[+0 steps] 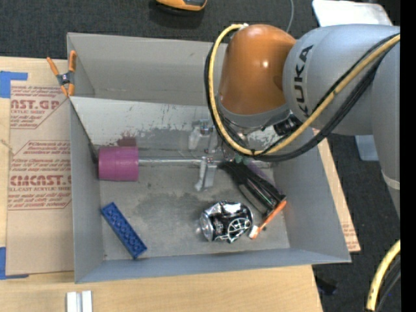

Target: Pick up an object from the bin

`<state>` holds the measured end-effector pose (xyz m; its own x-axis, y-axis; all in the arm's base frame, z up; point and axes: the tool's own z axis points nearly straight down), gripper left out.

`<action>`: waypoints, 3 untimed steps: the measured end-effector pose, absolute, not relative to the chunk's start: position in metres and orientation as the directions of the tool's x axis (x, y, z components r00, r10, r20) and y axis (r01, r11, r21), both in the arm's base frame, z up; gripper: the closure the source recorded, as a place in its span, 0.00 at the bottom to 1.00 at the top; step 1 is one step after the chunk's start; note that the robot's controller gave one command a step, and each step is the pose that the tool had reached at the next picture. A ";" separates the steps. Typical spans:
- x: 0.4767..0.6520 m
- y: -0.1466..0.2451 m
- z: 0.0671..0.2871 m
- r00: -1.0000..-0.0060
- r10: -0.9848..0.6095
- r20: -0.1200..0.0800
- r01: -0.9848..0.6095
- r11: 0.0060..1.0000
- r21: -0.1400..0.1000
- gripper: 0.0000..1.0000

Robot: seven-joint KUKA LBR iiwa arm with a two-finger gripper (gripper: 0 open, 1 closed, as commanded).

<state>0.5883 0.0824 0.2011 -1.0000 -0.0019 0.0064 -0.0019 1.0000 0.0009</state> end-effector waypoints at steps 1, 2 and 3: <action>0.590 0.082 0.206 -1.000 -0.001 -0.001 -0.001 1.000 0.001 0.00; 0.558 0.041 0.166 -0.995 -0.100 -0.007 -0.100 0.995 0.003 0.00; 0.564 0.056 0.194 -0.995 -0.096 0.002 -0.096 0.995 0.001 0.00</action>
Offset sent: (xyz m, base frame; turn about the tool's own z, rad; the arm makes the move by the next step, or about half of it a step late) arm -0.0552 -0.0751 -0.0657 -0.1592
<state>0.5641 0.0565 0.1944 -0.9954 -0.0959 0.0018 -0.0959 0.9954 0.0010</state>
